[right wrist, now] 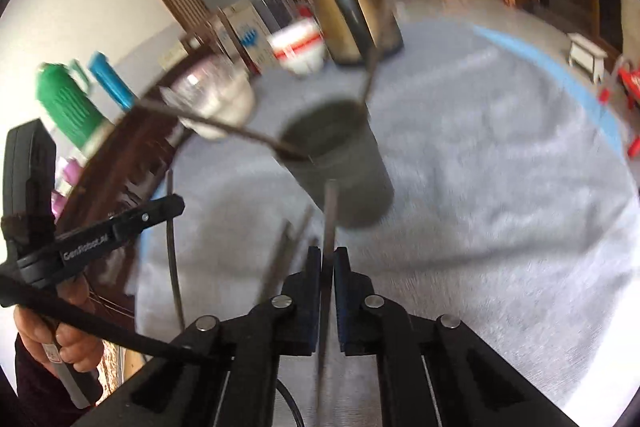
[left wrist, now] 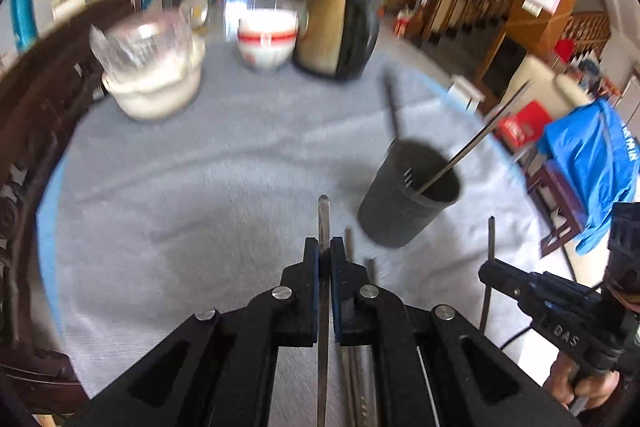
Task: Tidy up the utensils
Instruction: 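Carry the right gripper's chopstick above the holder cup while the left gripper carries its chopstick there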
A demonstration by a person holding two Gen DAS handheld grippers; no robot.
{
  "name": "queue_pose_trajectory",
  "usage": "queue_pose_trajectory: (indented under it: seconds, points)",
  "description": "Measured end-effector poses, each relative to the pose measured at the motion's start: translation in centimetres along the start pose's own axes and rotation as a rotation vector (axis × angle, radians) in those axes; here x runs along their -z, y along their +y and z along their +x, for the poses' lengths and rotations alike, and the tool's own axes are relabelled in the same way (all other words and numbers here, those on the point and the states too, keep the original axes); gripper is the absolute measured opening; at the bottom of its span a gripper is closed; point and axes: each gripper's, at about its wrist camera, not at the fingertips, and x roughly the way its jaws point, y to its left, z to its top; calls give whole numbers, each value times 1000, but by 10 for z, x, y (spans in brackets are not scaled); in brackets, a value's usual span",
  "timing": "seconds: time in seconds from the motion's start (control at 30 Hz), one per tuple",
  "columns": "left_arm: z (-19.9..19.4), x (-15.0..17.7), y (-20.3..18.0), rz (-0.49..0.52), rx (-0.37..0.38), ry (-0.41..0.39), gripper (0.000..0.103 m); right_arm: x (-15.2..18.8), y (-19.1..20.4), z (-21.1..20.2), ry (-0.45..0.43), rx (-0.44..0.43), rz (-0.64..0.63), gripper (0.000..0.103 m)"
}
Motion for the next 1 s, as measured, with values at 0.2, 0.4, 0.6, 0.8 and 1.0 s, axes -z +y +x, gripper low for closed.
queue_pose_trajectory:
  seconds: [0.2,0.4,0.6,0.8,1.0]
  points:
    - [-63,-7,-8,15,14,-140,5,-14,26,-46,-148,-4,-82,6]
    - [-108,-15,-21,52,22,-241,5,-28,44,-93,-302,-39,-121,6]
    - [-132,-37,-35,68,16,-328,5,-47,51,-123,-474,-28,-126,6]
    - [-150,-65,-50,53,23,-449,5,-68,57,-139,-638,47,-114,6]
    - [-147,-86,-67,48,20,-593,5,-84,66,-129,-758,117,-124,6]
